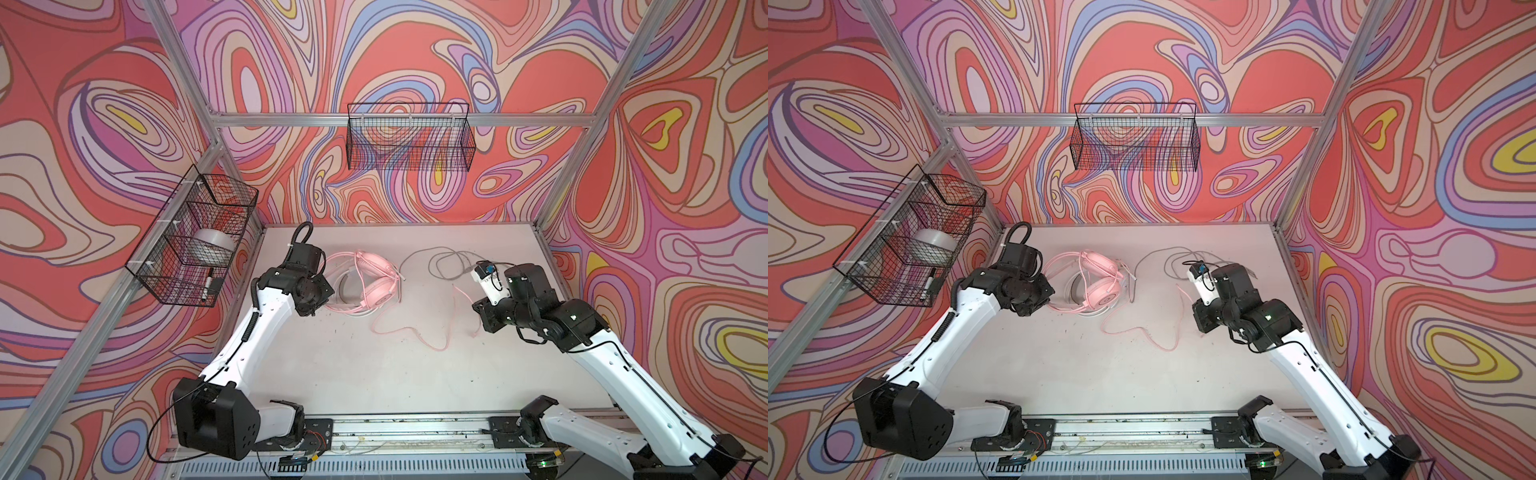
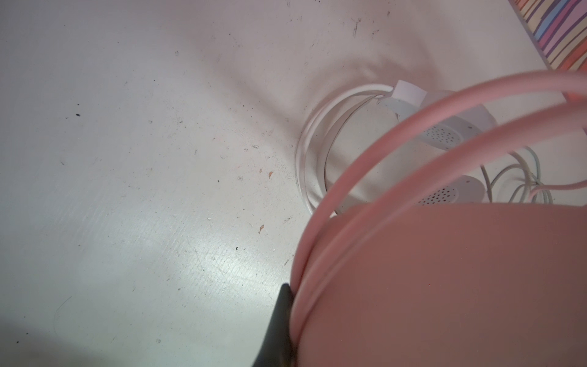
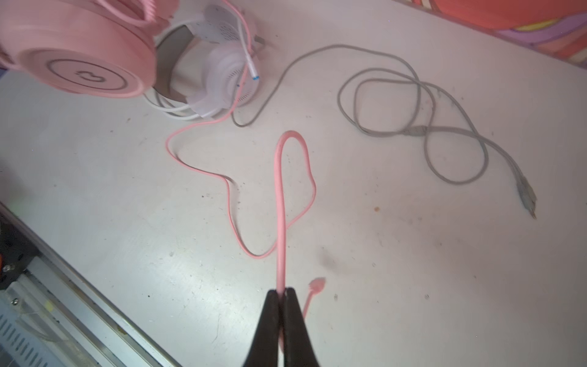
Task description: Wrap the headphones
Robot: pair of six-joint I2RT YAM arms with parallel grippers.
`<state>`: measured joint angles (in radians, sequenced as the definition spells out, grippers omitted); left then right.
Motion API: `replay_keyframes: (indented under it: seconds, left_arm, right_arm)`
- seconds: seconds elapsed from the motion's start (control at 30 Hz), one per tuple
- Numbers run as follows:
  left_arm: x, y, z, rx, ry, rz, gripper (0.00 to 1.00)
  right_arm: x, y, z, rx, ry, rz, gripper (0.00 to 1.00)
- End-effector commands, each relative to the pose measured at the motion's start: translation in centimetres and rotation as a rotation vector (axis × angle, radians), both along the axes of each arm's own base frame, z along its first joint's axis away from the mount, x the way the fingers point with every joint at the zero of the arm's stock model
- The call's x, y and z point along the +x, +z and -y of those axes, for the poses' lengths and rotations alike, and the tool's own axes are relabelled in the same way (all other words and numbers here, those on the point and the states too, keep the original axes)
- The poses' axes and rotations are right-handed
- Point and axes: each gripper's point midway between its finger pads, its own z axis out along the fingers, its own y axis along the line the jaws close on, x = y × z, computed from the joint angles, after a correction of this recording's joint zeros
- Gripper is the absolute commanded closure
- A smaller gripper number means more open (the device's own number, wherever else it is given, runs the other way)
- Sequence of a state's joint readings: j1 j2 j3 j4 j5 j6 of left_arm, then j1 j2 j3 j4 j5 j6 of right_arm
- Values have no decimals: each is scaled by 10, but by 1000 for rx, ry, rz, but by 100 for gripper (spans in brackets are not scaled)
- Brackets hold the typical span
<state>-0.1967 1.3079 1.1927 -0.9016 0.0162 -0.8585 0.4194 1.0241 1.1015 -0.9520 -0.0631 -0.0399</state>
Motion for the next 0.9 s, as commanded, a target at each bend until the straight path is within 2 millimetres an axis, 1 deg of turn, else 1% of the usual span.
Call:
replay_keyframes:
  seconds: [0.0,0.13,0.2,0.3,0.37,0.4,0.47,0.57,0.63,0.73,0.8,0.87]
  left_arm:
    - [-2,16,-3,-22,26,52,100]
    - [-5,18,-3,-29,17,59,100]
    - [-6,18,-2,-34,9,55,100]
    - [-8,17,-1,-36,-3,54,100]
    - [-9,16,1,-41,-16,63,100]
    - [-9,15,3,-50,-25,71,100]
    - [-9,16,5,-65,-38,84,100]
    - [-10,16,7,-68,-50,85,100]
    - [-11,17,8,-70,-55,87,100]
    - [-9,18,9,-77,-62,96,100]
    - [-9,18,11,-83,-68,92,100]
    - [-7,19,12,-90,-73,95,100]
  right_arm:
    - [14,-21,38,-123,-150,-75,100]
    - [32,-54,60,-183,-259,-181,100]
    - [37,-72,66,-194,-289,-234,100]
    - [44,-94,68,-180,-318,-284,100]
    - [49,-104,67,-156,-327,-297,100]
    - [51,-109,67,-146,-333,-297,94]
    - [55,-115,68,-157,-336,-321,89]
    - [61,-111,62,-136,-310,-313,79]
    - [66,-98,50,-81,-257,-283,69]
    - [66,-69,30,29,-166,-207,60]
    - [62,-54,18,92,-105,-165,56]
    - [55,-43,6,139,-52,-135,53]
